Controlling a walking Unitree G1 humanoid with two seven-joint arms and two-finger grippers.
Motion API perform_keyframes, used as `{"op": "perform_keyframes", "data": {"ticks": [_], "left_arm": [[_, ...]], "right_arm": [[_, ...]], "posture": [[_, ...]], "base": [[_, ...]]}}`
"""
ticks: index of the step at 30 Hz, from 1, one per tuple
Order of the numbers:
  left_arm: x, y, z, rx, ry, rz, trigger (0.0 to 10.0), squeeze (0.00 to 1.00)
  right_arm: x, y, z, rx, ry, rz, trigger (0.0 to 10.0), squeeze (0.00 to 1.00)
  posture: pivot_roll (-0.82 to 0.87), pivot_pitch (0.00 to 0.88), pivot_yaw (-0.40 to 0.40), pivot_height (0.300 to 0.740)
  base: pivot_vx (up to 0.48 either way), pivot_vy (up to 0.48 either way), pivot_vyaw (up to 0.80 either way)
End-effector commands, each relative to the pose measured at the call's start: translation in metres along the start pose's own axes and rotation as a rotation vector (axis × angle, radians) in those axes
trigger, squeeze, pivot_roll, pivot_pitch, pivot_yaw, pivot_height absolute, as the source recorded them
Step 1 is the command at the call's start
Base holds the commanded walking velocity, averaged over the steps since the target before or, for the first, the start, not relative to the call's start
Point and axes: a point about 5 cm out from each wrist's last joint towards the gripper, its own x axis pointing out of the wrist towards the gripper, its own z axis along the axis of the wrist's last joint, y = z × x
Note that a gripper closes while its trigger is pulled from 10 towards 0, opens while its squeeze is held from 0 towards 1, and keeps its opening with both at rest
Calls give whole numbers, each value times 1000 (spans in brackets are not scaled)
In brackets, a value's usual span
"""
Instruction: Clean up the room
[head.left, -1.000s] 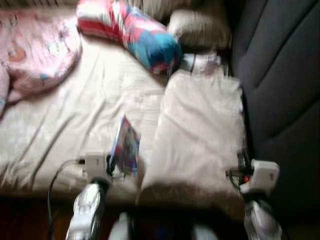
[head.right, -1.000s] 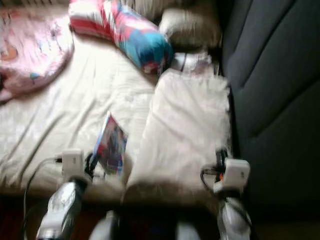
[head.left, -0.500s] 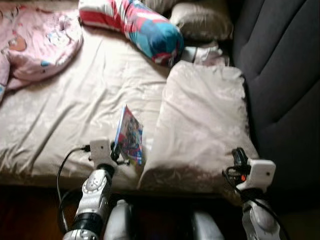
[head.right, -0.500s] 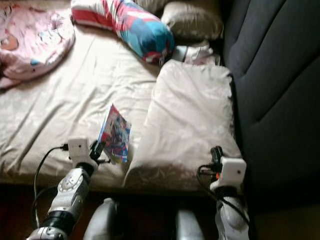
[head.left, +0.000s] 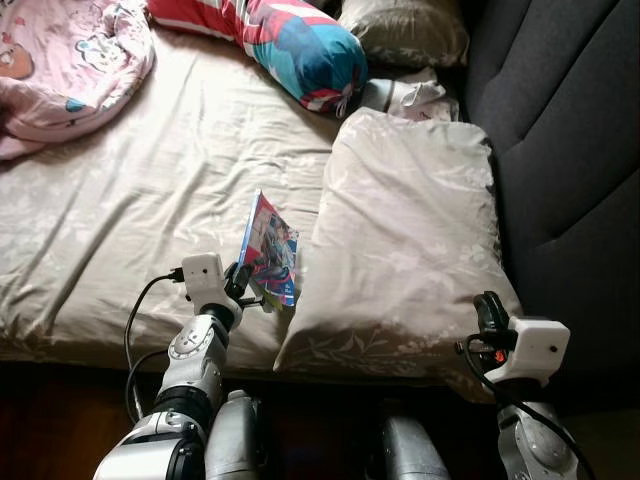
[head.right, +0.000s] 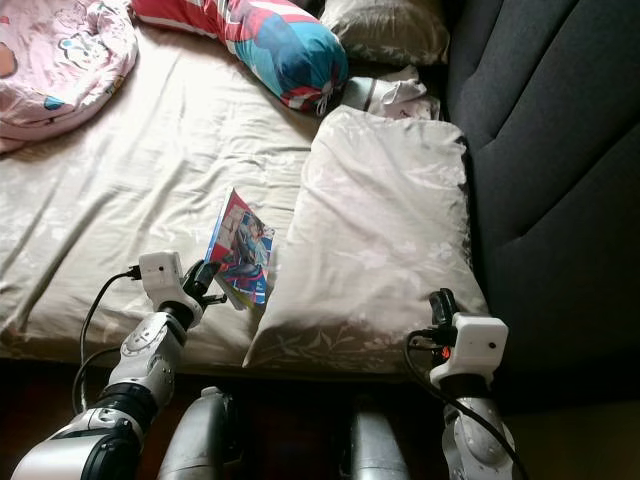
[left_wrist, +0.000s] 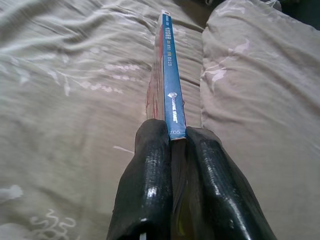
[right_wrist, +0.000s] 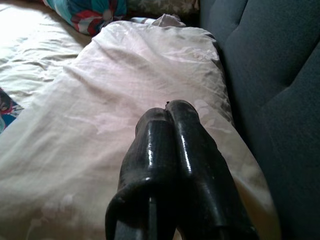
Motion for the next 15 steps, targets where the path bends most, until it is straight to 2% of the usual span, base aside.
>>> {"op": "perform_keyframes", "data": {"ticks": [1, 5, 9, 15], "left_arm": [[4, -5, 8, -17, -48, -34, 10000, 0], [4, -3, 9, -9, -51, -19, 10000, 0], [-2, 5, -3, 39, 1, 25, 10000, 0], [-16, 15, -25, 61, 74, 91, 10000, 0]], "right_arm": [[-6, -5, 2, -9, 12, -6, 10000, 0], [-8, -6, 4, -16, 21, 2, 10000, 0], [-11, -6, 5, -18, 30, 5, 10000, 0], [-17, -6, 8, -24, 48, 18, 10000, 0]], "posture": [[-193, 342, -75, 646], [-203, 366, -90, 646], [-212, 382, -100, 646], [-218, 399, -116, 646]], "base": [[0, 0, 0], [0, 0, 0], [0, 0, 0], [0, 0, 0]]}}
